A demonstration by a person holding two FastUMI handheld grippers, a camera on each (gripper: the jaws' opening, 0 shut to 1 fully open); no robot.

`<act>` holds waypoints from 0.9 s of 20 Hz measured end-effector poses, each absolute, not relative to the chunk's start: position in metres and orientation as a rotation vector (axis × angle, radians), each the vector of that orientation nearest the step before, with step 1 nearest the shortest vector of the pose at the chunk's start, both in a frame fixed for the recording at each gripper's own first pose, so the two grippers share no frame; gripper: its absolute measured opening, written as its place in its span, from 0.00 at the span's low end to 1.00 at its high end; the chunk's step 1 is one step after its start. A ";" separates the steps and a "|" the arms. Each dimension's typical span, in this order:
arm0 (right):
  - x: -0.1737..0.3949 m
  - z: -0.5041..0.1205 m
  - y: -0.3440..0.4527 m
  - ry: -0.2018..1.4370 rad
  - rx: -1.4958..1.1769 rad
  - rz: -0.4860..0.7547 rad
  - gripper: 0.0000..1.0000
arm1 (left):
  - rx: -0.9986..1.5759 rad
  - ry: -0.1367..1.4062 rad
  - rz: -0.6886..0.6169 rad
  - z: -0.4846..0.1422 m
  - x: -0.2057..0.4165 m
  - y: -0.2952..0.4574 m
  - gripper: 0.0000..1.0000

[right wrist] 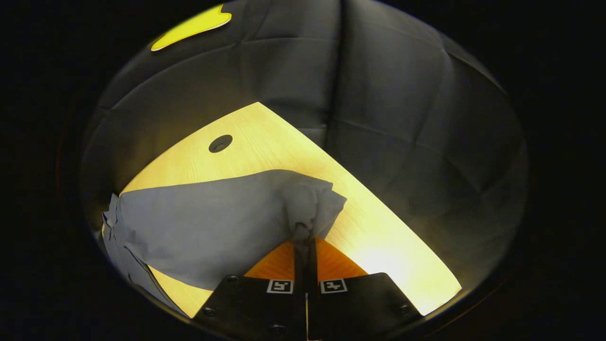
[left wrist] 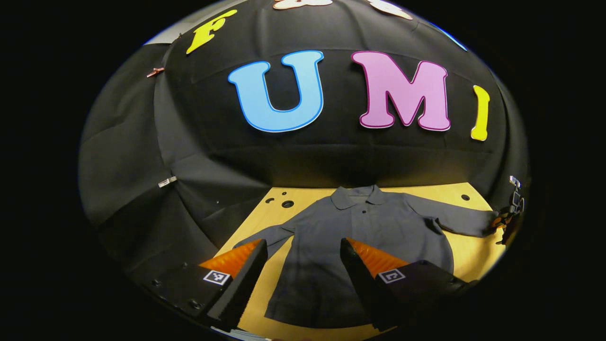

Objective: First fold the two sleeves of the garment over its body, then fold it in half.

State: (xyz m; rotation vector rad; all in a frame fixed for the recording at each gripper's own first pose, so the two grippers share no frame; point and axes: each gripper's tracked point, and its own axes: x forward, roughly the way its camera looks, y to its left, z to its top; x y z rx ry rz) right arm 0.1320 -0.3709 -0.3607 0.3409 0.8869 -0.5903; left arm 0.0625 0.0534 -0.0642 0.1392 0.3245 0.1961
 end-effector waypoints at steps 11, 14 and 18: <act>0.174 -0.241 -0.329 0.727 0.099 -0.437 0.06 | 0.128 0.312 0.152 -0.070 0.034 0.063 0.98; 0.188 -0.181 -0.301 0.669 0.020 -0.356 0.06 | 0.100 0.298 0.160 -0.070 0.022 0.072 0.98; 0.210 -0.108 -0.250 0.584 -0.113 -0.247 0.06 | 0.082 0.289 0.200 -0.073 0.007 0.085 0.98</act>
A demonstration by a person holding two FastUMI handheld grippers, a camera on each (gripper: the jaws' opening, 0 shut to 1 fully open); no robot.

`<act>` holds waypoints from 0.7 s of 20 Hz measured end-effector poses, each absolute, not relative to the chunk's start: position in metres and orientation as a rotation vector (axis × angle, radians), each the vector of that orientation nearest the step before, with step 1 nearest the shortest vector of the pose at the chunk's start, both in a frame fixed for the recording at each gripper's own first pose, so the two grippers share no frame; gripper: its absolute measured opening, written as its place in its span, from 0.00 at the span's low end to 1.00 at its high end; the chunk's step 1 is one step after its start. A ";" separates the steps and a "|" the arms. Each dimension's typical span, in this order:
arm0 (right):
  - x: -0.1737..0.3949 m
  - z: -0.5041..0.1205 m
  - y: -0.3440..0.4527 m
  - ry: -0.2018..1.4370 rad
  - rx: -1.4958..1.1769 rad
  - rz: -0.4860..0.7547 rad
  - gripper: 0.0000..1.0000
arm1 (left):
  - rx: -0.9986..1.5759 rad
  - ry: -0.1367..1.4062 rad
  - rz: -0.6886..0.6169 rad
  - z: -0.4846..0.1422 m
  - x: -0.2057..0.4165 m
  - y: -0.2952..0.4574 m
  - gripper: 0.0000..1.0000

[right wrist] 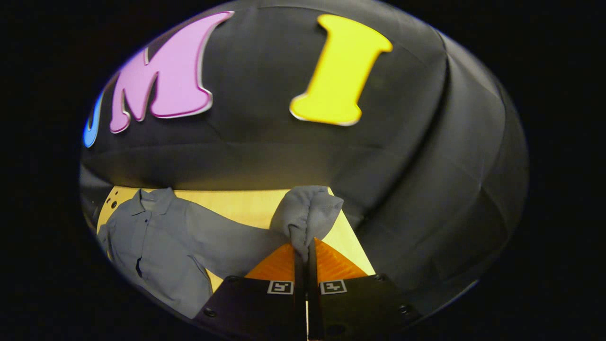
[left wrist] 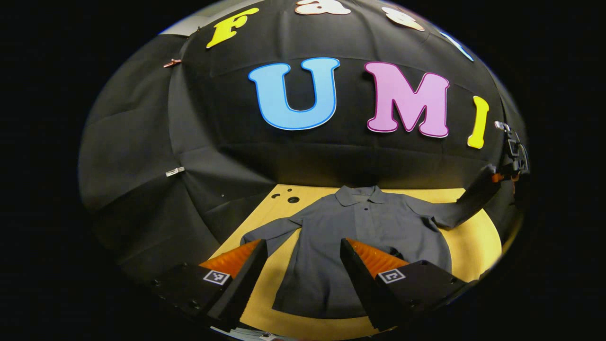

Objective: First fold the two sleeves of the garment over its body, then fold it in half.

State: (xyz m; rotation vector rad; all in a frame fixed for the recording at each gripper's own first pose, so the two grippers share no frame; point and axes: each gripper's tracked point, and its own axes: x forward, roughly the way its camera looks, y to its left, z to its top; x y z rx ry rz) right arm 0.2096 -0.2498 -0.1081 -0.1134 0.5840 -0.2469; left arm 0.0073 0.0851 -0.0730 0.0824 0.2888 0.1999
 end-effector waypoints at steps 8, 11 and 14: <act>0.239 -0.035 -0.141 0.541 -0.153 -0.017 0.06 | 0.001 0.286 0.256 -0.076 -0.010 0.100 0.98; 0.258 -0.047 -0.067 0.544 -0.149 0.073 0.06 | -0.004 0.284 0.268 -0.076 -0.015 0.103 0.98; 0.269 -0.064 0.004 0.552 -0.170 0.163 0.06 | -0.018 0.287 0.295 -0.079 -0.021 0.112 0.98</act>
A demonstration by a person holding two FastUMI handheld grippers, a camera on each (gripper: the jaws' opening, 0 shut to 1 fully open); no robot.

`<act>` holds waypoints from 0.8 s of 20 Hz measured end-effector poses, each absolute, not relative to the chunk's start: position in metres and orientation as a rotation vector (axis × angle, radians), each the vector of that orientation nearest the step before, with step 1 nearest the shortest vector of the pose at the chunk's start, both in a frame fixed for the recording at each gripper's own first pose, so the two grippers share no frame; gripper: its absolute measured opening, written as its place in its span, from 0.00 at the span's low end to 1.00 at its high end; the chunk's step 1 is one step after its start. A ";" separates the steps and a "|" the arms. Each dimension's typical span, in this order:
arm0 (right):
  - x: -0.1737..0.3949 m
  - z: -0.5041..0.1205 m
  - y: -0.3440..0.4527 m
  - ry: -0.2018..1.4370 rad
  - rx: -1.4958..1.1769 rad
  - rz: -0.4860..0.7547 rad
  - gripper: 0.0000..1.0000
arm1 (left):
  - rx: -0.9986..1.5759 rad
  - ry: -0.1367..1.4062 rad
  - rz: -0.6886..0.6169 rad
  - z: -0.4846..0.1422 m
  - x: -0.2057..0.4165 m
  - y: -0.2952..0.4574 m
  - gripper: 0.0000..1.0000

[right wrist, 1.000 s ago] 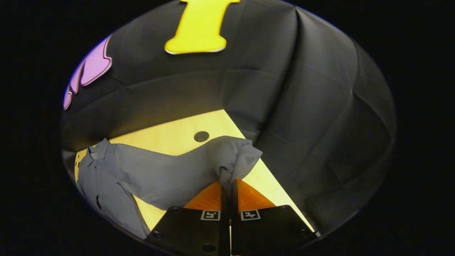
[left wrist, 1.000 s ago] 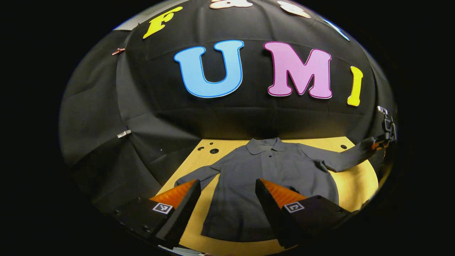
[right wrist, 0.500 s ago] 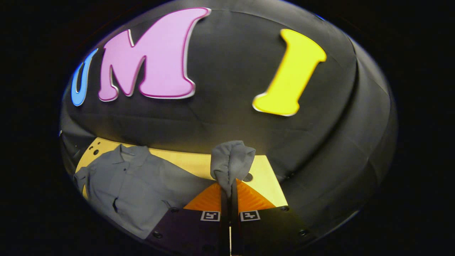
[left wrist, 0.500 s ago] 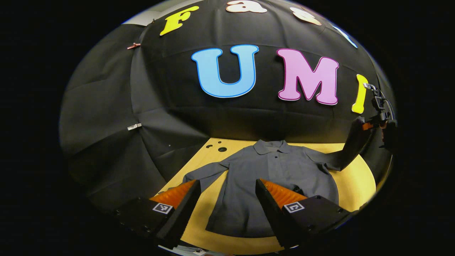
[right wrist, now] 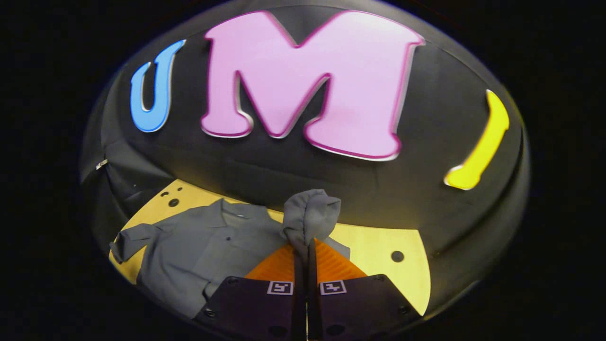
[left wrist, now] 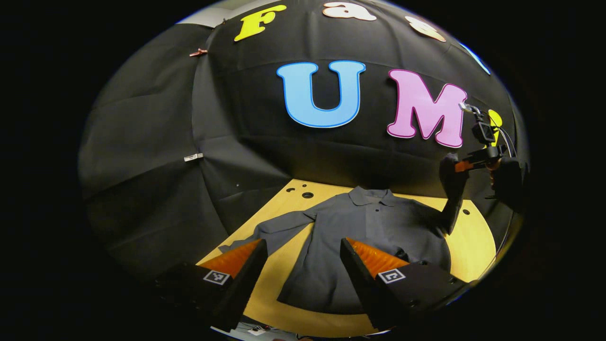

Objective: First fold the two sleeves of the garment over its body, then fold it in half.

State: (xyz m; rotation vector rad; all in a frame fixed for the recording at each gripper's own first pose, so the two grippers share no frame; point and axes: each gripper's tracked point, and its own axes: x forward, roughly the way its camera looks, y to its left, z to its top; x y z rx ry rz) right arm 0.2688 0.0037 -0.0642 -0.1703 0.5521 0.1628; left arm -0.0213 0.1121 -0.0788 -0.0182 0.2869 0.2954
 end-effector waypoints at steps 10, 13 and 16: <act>0.271 -0.142 0.214 0.654 -0.236 0.419 0.06 | -0.095 0.338 0.383 -0.104 -0.044 0.146 0.99; 0.264 -0.169 0.271 0.716 -0.215 0.451 0.07 | -0.131 0.358 0.439 -0.113 -0.055 0.166 0.98; 0.259 -0.193 0.311 0.749 -0.237 0.493 0.10 | -0.166 0.387 0.506 -0.126 -0.072 0.190 0.98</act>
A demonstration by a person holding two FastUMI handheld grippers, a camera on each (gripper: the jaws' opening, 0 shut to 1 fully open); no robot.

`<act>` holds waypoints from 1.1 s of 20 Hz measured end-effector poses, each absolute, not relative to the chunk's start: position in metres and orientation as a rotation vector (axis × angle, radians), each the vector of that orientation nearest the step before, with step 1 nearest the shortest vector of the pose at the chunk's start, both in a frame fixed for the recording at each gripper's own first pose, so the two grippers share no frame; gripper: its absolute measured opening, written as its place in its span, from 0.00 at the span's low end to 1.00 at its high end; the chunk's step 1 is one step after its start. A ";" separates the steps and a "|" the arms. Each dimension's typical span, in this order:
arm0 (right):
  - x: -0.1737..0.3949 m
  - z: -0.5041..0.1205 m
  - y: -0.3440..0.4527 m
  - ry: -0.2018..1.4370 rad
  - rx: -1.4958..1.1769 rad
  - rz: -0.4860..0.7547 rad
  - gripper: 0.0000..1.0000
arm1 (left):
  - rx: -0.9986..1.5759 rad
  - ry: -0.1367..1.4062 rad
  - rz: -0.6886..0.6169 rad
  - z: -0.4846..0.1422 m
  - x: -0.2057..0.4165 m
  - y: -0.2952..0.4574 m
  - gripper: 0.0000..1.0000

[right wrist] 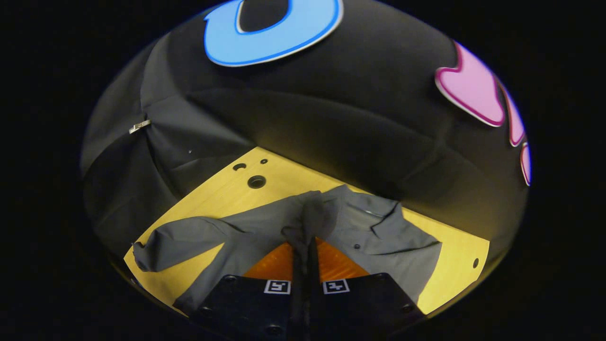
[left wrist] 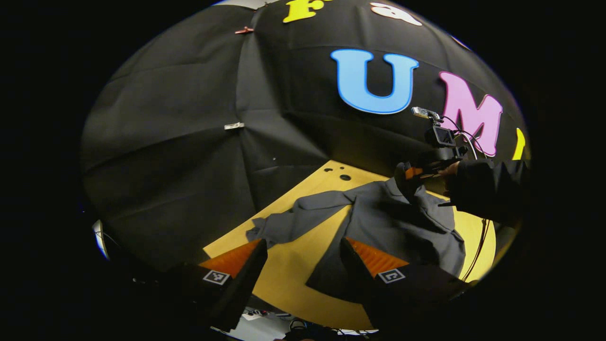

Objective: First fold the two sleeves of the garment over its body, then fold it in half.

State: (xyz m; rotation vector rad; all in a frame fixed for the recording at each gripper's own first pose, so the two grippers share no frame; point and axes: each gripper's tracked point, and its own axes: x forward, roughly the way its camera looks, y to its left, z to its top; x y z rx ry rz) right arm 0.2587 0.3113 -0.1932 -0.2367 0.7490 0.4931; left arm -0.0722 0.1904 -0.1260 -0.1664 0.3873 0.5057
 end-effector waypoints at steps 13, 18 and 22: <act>0.209 -0.210 0.394 0.805 -0.229 0.648 0.85 | -0.224 0.390 0.612 -0.144 -0.112 0.234 0.96; 0.177 -0.173 0.356 0.751 -0.204 0.612 0.99 | -0.216 0.449 0.589 -0.168 -0.091 0.256 0.96; 0.159 -0.139 0.307 0.694 -0.221 0.557 0.99 | -0.198 0.500 0.575 -0.196 -0.059 0.283 0.96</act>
